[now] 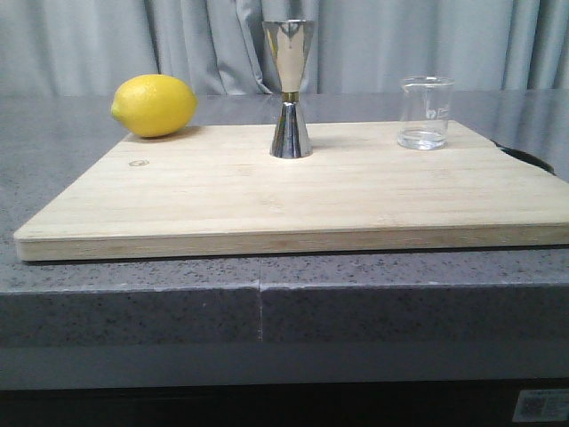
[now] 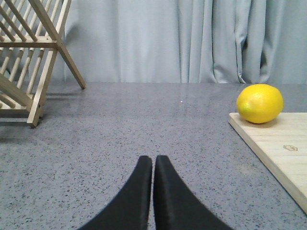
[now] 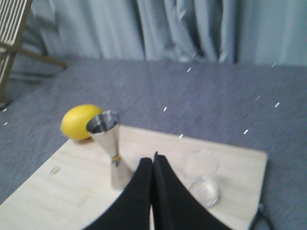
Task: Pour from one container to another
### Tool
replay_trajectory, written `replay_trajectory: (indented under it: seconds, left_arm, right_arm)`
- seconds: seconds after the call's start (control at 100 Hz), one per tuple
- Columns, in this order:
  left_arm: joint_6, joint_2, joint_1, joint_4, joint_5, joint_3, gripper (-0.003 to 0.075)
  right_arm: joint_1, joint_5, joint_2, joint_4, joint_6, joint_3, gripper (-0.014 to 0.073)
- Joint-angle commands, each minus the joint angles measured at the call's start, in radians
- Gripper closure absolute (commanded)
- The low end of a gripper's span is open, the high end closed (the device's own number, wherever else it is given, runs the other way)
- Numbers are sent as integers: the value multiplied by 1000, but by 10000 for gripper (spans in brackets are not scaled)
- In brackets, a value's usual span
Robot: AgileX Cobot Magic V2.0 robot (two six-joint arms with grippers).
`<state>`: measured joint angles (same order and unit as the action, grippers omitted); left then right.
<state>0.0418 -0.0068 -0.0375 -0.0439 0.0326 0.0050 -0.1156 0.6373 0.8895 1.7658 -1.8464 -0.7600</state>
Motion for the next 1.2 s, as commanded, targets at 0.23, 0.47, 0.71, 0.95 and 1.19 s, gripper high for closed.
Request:
replay_trajectory:
  seconds: [0.23, 0.47, 0.71, 0.95, 1.19]
  left_arm:
    - [-5, -21, 1, -10, -82, 28, 739]
    - [-5, -21, 1, -10, -82, 28, 739]
    - [-5, -21, 1, -10, -82, 28, 739]
    - [-5, -21, 1, -10, -80, 28, 739]
    - [-5, -21, 1, -10, -80, 28, 739]
  right_arm:
    - [-4, -250, -334, -841, 896, 282, 665]
    - [-4, -279, -698, -1348, 1270, 593, 666]
    - [-4, -262, -920, -1463, 1358, 785, 665]
    - [-4, -417, -919, -1848, 1837, 780, 665]
    - [-4, -618, -919, -1882, 1935, 781, 665]
